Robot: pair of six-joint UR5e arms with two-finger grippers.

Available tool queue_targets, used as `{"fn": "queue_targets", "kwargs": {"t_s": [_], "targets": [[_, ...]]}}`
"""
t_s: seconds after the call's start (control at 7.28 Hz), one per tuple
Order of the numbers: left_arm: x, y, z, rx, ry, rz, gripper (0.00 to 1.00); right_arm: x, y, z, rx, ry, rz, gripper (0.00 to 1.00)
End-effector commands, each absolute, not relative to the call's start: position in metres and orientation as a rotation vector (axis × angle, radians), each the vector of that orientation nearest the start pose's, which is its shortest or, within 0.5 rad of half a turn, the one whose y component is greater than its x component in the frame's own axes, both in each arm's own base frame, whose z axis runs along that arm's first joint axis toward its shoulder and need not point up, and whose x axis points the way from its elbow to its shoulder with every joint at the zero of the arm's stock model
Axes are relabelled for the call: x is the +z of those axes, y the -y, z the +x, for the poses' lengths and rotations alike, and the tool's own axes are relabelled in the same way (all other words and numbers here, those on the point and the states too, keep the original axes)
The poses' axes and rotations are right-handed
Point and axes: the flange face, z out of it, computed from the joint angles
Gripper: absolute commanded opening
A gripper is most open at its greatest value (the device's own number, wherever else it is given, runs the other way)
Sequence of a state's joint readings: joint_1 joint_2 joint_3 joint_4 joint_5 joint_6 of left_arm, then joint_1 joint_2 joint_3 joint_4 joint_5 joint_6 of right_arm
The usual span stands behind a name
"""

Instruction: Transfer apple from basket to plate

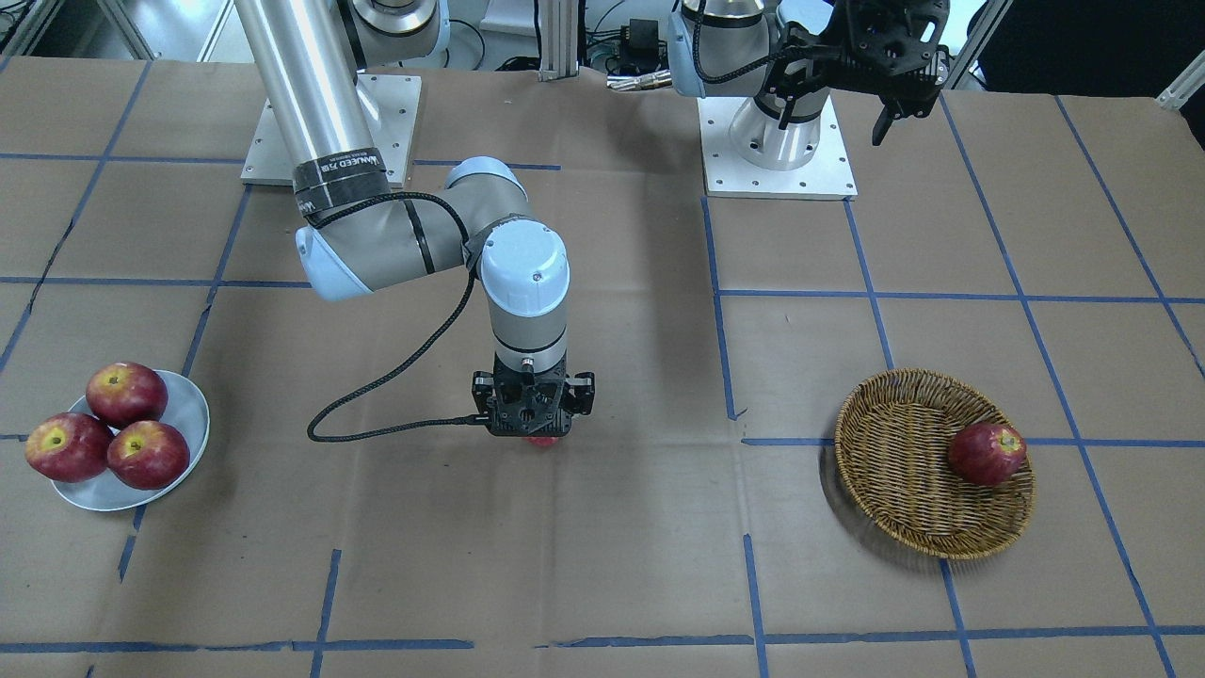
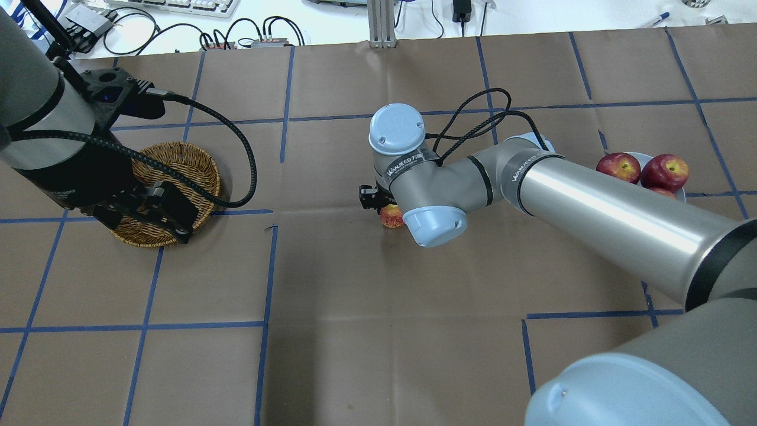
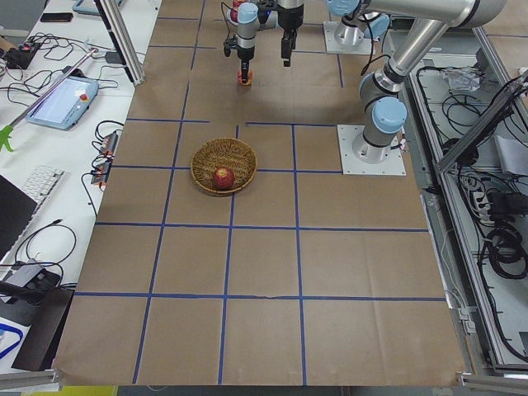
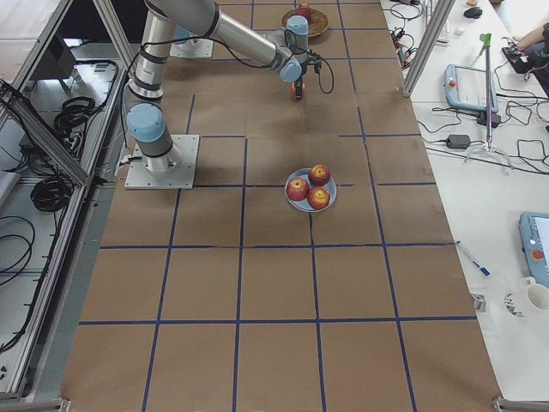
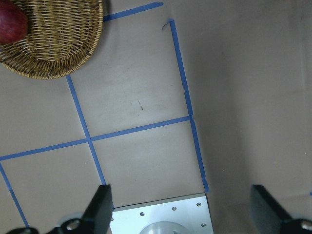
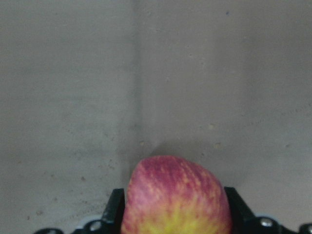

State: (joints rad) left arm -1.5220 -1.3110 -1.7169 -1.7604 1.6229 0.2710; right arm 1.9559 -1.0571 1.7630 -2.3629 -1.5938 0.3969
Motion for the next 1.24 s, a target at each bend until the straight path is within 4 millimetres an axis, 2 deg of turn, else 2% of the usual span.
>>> {"fn": "queue_targets", "kwargs": {"t_s": [0.0,0.14,0.27,0.41,0.55,0.82,0.96,1.1], "targets": [[0.512,0.378,-0.108,0.119,-3.079,0.342,0.99,0.208,0.526,0.353,-0.183,-3.116,0.024,0.51],[0.515,0.375,-0.109,0.11,-3.078,0.344,0.99,0.232,0.527,0.349,-0.202,-3.105,0.035,0.51],[0.519,0.372,-0.109,0.098,-3.076,0.341,0.99,0.27,0.534,0.335,-0.204,-3.103,0.068,0.51],[0.52,0.37,-0.109,0.1,-3.075,0.343,0.99,0.308,0.547,0.304,-0.189,-3.117,0.109,0.51],[0.519,0.375,-0.109,0.098,-3.077,0.341,0.99,0.342,0.561,0.245,-0.152,-3.139,0.103,0.51],[0.517,0.372,-0.109,0.1,-3.077,0.344,0.99,0.384,0.572,0.098,-0.103,-3.168,0.019,0.51],[0.516,0.375,-0.109,0.105,-3.077,0.344,0.99,0.386,0.574,0.042,-0.088,-3.174,-0.018,0.51],[0.516,0.374,-0.109,0.103,-3.077,0.341,0.99,0.374,0.571,-0.007,-0.043,-3.172,-0.021,0.51]]}}
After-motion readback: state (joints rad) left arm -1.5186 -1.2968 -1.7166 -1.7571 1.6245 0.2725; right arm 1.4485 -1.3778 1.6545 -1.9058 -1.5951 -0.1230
